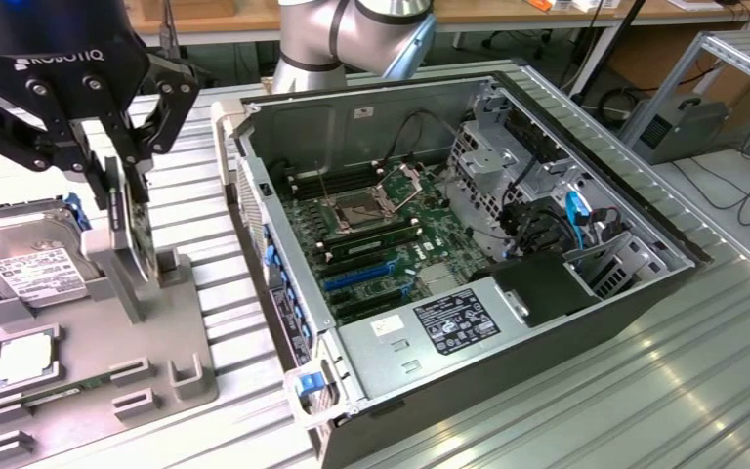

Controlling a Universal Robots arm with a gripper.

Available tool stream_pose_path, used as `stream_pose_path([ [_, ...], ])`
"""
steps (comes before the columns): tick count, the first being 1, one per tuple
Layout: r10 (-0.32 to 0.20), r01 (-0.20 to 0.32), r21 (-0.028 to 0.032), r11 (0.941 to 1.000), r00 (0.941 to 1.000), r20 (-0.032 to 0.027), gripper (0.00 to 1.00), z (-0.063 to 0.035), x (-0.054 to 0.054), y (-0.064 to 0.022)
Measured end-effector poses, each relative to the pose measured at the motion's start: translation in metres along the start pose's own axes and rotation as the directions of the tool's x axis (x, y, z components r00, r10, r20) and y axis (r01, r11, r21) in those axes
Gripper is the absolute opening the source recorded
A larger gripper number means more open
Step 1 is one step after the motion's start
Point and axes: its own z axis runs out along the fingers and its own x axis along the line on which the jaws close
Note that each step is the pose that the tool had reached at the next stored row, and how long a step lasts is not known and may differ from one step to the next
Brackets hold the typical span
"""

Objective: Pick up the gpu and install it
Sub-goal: 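Pick up the gpu and move the gpu toward the slot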

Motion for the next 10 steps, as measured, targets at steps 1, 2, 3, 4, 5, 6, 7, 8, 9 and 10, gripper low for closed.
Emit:
stream_pose_path([
  [1,0.0,0.0,0.0,1.0,1.0,0.0,0.27,-0.0013,0.0,0.0],
  [2,0.0,0.0,0.0,1.0,1.0,0.0,0.27,-0.0021,0.0,0.0],
  [3,0.0,0.0,0.0001,1.0,1.0,0.0,0.27,-0.0032,-0.0001,0.0],
  [4,0.0,0.0,0.0,1.0,1.0,0.0,0.27,-0.0039,-0.0001,0.0],
  [5,0.0,0.0,0.0,1.0,1.0,0.0001,0.27,-0.0048,-0.0001,0.0],
  [6,0.0,0.0,0.0,1.0,1.0,0.0,0.27,-0.0055,-0.0002,0.0],
  [7,0.0,0.0,0.0,1.0,1.0,0.0,0.27,-0.0065,-0.0002,0.0],
  [8,0.0,0.0,0.0,1.0,1.0,0.0,0.27,-0.0073,-0.0002,0.0],
  [9,0.0,0.0,0.0,1.0,1.0,0.0,0.27,-0.008,-0.0002,0.0],
  [10,0.0,0.0,-0.0001,1.0,1.0,0.0001,0.27,-0.0092,-0.0003,0.0],
])
